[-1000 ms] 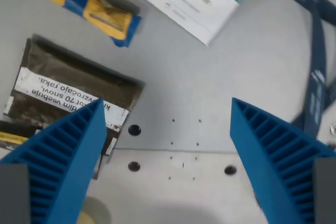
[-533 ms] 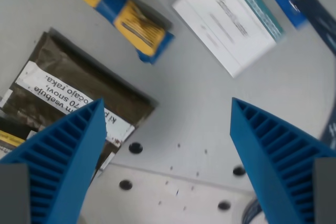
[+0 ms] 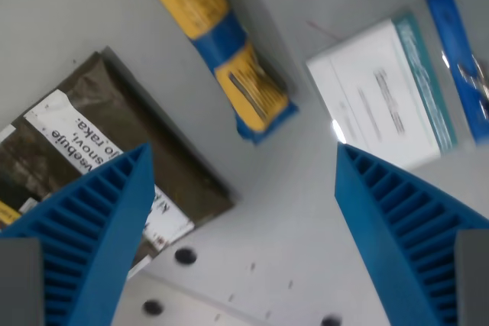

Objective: Move above the blue bag

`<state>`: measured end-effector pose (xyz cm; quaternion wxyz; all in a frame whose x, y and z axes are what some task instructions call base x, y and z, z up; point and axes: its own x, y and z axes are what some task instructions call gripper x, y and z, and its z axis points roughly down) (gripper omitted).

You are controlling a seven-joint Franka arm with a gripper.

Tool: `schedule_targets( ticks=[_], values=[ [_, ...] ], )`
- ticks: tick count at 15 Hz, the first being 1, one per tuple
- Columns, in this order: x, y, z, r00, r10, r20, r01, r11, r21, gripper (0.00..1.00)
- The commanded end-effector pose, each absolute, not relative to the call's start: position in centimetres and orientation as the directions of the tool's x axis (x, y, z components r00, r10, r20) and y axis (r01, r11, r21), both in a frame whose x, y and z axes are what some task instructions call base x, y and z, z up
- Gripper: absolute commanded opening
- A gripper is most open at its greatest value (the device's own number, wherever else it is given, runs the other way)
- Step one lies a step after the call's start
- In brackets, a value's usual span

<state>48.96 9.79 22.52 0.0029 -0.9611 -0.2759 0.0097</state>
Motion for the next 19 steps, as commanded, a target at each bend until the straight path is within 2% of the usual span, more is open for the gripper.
schedule_targets(
  ticks=[1, 3, 6, 13, 19],
  values=[
    [49.6, 10.6, 21.4, 0.599, 0.8, 0.031, 0.801, -0.599, -0.005, 1.0],
    [50.0, 11.2, 20.4, 0.572, 0.82, 0.018, 0.82, -0.572, -0.007, 1.0],
    [50.5, 11.8, 18.9, 0.565, 0.825, 0.004, 0.825, -0.565, -0.011, 1.0],
    [51.4, 12.5, 15.7, 0.611, 0.791, -0.019, 0.791, -0.612, -0.005, 1.0],
    [51.6, 12.6, 15.1, 0.639, 0.769, -0.021, 0.769, -0.64, -0.003, 1.0]
  ],
)
